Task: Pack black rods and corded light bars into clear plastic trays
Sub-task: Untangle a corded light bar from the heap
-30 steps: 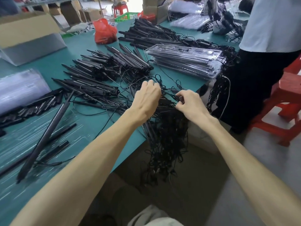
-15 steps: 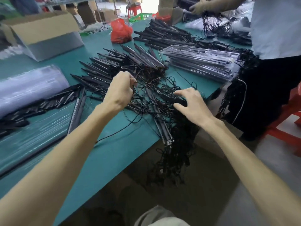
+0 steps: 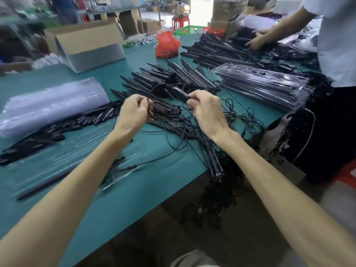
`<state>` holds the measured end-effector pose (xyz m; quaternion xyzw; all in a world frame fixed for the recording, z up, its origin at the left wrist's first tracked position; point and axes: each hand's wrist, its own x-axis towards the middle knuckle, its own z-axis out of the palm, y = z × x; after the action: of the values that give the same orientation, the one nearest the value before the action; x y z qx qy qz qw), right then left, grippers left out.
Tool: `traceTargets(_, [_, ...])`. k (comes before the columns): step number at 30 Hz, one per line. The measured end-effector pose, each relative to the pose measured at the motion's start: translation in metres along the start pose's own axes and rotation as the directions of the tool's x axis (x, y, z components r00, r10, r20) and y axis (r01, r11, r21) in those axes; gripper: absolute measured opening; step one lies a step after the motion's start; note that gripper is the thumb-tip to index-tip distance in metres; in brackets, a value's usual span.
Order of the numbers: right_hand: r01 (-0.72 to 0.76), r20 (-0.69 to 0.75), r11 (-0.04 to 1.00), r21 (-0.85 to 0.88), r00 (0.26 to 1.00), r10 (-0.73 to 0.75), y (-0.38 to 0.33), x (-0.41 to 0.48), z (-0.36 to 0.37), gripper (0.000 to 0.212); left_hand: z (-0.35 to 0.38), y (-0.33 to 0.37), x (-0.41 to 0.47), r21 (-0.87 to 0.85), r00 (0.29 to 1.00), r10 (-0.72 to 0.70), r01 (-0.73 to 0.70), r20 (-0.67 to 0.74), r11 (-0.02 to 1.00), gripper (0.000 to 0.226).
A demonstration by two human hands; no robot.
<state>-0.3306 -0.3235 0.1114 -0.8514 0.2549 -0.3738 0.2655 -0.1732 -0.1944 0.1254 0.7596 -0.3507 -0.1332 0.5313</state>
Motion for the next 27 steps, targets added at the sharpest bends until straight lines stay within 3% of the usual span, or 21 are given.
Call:
traceTargets(3, [0.055, 0.016, 0.995, 0.085, 0.998, -0.056, -0.020, 0.008, 0.006, 0.018, -0.003, -0.007, -0.005, 0.007, 0.999, -0.027, 0.027, -0.016, 1.000, 0.012])
traceTargets(5, [0.083, 0.074, 0.993, 0.084, 0.993, -0.089, -0.030, 0.013, 0.011, 0.011, -0.004, -0.009, -0.007, -0.011, 0.999, -0.006, 0.006, -0.053, 1.000, 0.029])
traceTargets(7, [0.075, 0.168, 0.997, 0.032, 0.983, -0.080, -0.030, 0.013, 0.018, 0.012, -0.009, -0.009, -0.009, 0.042, 0.990, 0.118, -0.115, -0.077, 0.993, 0.050])
traceTargets(8, [0.070, 0.201, 0.997, 0.016, 0.977, -0.072, -0.026, 0.010, 0.024, 0.013, -0.014, -0.010, -0.008, 0.168, 0.971, 0.231, -0.218, -0.060, 0.961, 0.059])
traceTargets(10, [0.058, 0.224, 0.998, 0.034, 0.972, -0.065, -0.017, -0.004, 0.035, 0.016, -0.021, -0.011, -0.005, 0.508, 0.884, 0.446, -0.452, 0.142, 0.734, 0.068])
traceTargets(11, [0.056, 0.225, 0.997, 0.054, 0.972, -0.067, -0.013, -0.012, 0.040, 0.018, -0.021, -0.013, -0.005, 0.548, 0.839, 0.467, -0.539, 0.279, 0.640, 0.065])
traceTargets(12, [0.062, 0.224, 0.995, 0.072, 0.972, -0.077, -0.010, -0.020, 0.045, 0.021, -0.017, -0.014, -0.006, 0.508, 0.820, 0.418, -0.570, 0.391, 0.646, 0.060])
traceTargets(14, [0.064, 0.202, 0.991, 0.116, 0.976, -0.086, -0.003, -0.034, 0.049, 0.026, -0.004, -0.018, -0.013, 0.370, 0.820, 0.254, -0.479, 0.513, 0.796, 0.052])
traceTargets(17, [0.029, 0.180, 0.989, 0.146, 0.982, -0.056, 0.008, -0.045, 0.043, 0.028, 0.016, -0.028, -0.018, 0.328, 0.827, 0.205, -0.418, 0.523, 0.847, 0.032])
traceTargets(20, [0.113, 0.178, 0.994, -0.004, 0.978, -0.110, 0.023, -0.056, 0.031, 0.035, 0.022, -0.029, -0.014, 0.411, 0.828, 0.243, -0.479, 0.506, 0.776, 0.027])
traceTargets(23, [0.048, 0.053, 0.976, -0.212, 0.998, -0.038, 0.044, -0.070, 0.014, 0.041, 0.020, -0.031, -0.009, 0.514, 0.850, 0.241, -0.484, 0.469, 0.708, 0.023])
traceTargets(27, [0.040, 0.020, 0.857, -0.514, 0.999, -0.034, 0.071, -0.082, -0.010, 0.046, 0.023, -0.030, -0.016, 0.519, 0.859, 0.315, -0.499, 0.404, 0.694, 0.020])
